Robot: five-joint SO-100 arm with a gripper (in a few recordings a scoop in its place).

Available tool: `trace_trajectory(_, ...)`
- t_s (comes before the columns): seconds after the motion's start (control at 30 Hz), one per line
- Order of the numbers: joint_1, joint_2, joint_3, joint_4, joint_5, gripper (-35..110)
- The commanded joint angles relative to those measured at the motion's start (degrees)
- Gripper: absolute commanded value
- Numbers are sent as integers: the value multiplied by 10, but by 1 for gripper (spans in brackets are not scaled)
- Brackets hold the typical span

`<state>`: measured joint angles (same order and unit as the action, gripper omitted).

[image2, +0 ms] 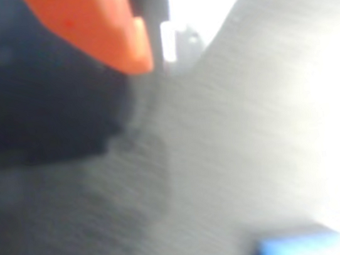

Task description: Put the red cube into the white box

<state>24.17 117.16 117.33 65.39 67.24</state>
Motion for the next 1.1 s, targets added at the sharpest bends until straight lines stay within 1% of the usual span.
trace_trajectory(0.0,-57,-17,-23,-24,44,0)
trace_trajectory(0.13,-101,-23,-23,-27,86,0)
trace_trajectory(0.3,-127,-33,-24,-30,99,0)
trace_trajectory(0.5,-169,-28,-11,-25,139,0)
trace_trajectory(0.63,-222,-17,7,-9,214,0)
trace_trajectory(0.73,-248,4,50,-19,245,0)
trace_trajectory(0.87,-239,46,113,-20,240,0)
trace_trajectory(0.93,-223,91,163,-32,229,0)
trace_trajectory(1.07,-190,119,209,-32,200,0)
